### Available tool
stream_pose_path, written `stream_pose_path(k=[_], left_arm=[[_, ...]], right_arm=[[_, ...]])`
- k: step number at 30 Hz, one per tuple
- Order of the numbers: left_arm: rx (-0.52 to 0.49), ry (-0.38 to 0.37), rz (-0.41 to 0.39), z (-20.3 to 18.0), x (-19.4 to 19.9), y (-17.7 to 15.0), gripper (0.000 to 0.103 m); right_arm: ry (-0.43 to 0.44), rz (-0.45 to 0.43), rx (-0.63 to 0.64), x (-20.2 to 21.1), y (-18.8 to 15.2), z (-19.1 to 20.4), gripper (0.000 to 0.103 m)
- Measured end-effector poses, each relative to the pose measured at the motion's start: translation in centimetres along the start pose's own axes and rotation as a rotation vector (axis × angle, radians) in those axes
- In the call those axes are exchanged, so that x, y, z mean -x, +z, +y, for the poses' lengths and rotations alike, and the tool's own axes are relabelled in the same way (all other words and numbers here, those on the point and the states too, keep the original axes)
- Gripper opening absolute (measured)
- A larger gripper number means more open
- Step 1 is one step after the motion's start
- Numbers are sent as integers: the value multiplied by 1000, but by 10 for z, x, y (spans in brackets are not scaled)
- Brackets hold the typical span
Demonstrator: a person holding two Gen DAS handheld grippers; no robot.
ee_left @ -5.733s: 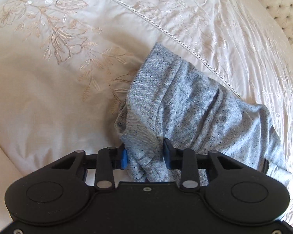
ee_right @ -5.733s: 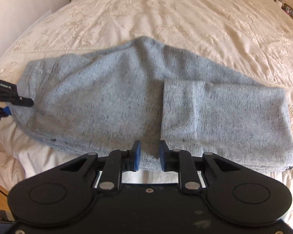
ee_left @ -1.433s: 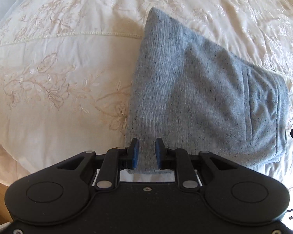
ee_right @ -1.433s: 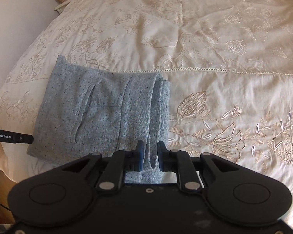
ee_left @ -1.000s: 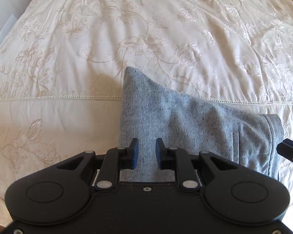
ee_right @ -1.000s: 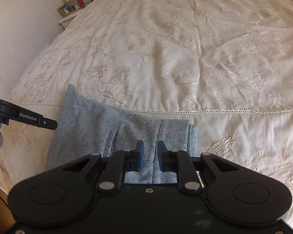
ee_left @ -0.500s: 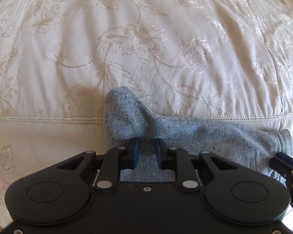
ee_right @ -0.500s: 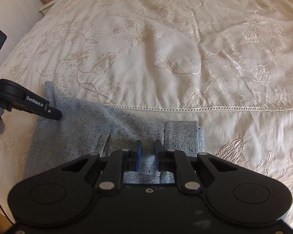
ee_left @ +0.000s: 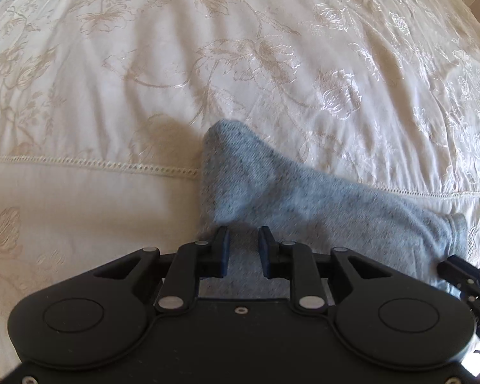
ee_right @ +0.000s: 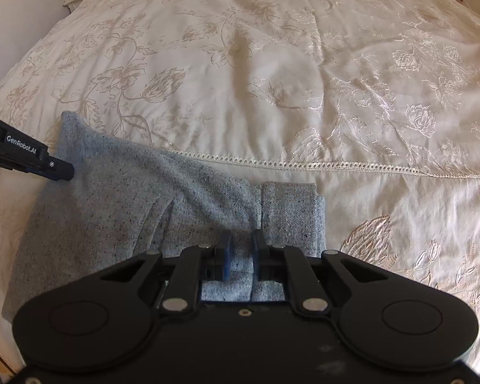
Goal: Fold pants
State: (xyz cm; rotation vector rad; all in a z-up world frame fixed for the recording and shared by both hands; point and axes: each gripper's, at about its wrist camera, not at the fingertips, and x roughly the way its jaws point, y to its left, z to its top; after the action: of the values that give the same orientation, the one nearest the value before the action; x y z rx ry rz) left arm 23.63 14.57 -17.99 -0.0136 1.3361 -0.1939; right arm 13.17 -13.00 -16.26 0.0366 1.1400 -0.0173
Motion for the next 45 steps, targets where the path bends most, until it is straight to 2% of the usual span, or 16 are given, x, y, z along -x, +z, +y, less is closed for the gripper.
stream_pose_path(k=[1, 2, 4, 7, 11, 18, 21, 24, 32, 36, 39, 40, 43, 45], left_arm=[[-4, 17, -7, 3, 3, -11, 32], [-6, 32, -12, 6, 7, -21, 32], [3, 44, -13, 11, 10, -41, 35], [45, 22, 1, 22, 14, -65, 35], [83, 0, -2, 27, 17, -81, 41], [49, -75, -21, 25, 21, -68, 42], [-2, -110, 2, 12, 11, -63, 57], [-38, -94, 20, 3, -3, -56, 60], [55, -181, 54, 17, -20, -54, 77], [56, -205, 61, 17, -25, -52, 85], [51, -223, 64, 12, -30, -50, 100], [43, -220, 66, 8, -32, -50, 103], [5, -152, 50, -4, -34, -51, 103], [10, -133, 38, -7, -34, -53, 103]], right_arm=[[-29, -6, 7, 4, -7, -1, 26], [-34, -9, 0, 6, -13, -4, 37], [-16, 10, -45, 8, -26, -13, 38], [-24, 12, -103, 14, -42, -26, 40], [24, 5, -170, 17, -57, -45, 45], [132, -20, -237, 21, -47, -69, 48], [169, -3, -273, 10, -39, -80, 49], [221, 41, -294, -8, -36, -87, 50], [315, 86, -325, -34, -34, -102, 58], [337, 97, -316, -36, -35, -106, 59], [352, 96, -308, -38, -35, -108, 61], [358, 94, -310, -39, -34, -107, 62], [369, 86, -313, -40, -36, -108, 64], [375, 78, -315, -41, -38, -108, 64]])
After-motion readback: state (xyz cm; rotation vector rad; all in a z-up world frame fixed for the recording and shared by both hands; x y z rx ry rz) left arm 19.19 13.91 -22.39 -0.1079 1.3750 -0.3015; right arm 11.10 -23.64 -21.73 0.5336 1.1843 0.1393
